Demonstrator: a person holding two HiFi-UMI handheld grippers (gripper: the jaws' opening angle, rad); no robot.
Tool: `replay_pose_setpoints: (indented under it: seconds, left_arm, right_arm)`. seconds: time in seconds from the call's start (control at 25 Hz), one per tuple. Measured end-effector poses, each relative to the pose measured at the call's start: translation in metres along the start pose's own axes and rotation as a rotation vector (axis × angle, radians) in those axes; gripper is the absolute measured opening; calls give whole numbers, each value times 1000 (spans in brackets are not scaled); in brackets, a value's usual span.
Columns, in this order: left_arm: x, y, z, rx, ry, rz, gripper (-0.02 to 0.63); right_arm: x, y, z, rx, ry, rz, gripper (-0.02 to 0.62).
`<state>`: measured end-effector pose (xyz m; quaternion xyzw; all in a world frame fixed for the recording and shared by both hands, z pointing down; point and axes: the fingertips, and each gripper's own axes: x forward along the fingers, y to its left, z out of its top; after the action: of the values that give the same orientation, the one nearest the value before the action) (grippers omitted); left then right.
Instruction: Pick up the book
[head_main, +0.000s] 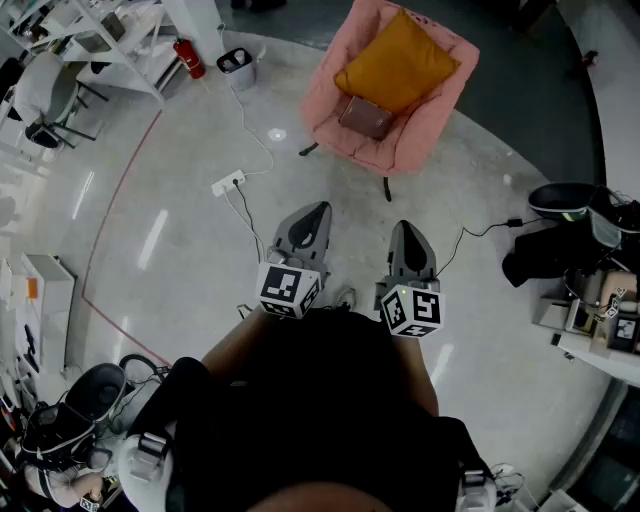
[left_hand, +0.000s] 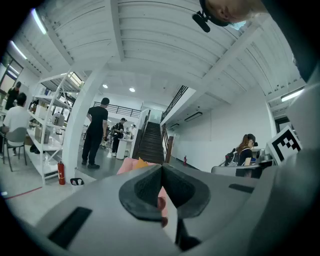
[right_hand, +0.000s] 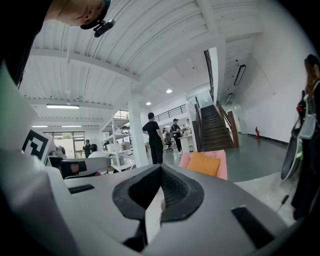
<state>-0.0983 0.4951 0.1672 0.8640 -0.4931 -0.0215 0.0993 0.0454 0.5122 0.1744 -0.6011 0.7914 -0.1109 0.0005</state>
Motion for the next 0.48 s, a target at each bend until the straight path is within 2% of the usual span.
replay_pose_setpoints:
  seconds: [0.48]
  left_arm:
    - [-9,8,2,-9,8,-12,8]
  right_arm:
    - [1,15,-1,-6,4,-2,2]
